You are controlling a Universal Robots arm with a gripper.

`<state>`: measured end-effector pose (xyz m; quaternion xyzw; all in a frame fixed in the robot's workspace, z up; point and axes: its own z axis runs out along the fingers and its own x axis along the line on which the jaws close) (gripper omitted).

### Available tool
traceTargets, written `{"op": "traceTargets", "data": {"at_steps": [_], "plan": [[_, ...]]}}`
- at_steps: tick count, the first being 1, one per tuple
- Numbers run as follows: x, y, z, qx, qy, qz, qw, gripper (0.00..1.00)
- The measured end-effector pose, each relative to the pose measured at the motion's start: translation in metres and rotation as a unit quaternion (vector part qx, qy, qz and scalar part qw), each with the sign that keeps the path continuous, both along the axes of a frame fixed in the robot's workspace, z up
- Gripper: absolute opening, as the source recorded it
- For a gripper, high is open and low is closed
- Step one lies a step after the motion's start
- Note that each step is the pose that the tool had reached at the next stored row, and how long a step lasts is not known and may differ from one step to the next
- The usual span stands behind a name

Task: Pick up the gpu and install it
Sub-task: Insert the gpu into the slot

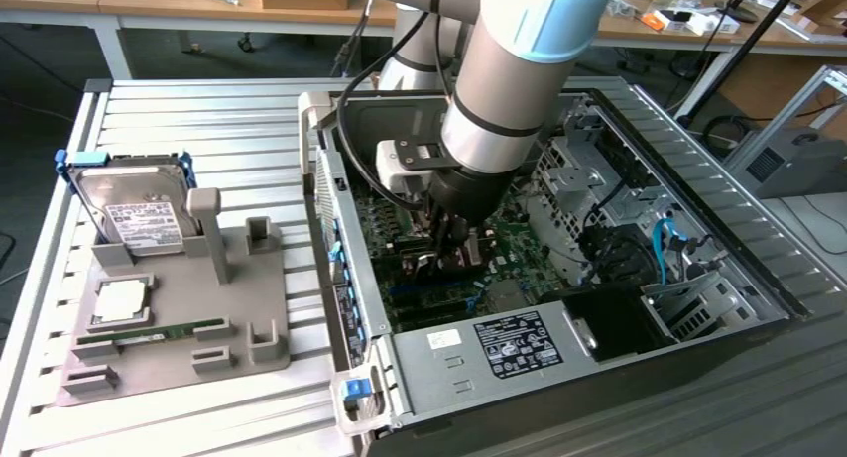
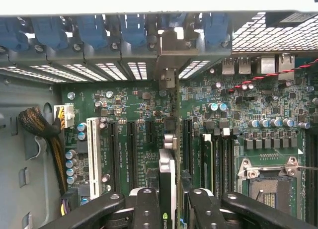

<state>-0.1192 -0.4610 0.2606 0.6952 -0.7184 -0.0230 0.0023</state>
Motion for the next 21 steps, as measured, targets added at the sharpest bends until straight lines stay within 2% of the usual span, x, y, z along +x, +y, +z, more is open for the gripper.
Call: {"op": "traceTargets", "data": {"at_steps": [19,21], "plan": [[0.0,0.0,-0.0033,0.0,0.0,0.0,1.0,0.27],[0.0,0.0001,-0.004,0.0007,-0.0004,0.0,1.0,0.28]]}}
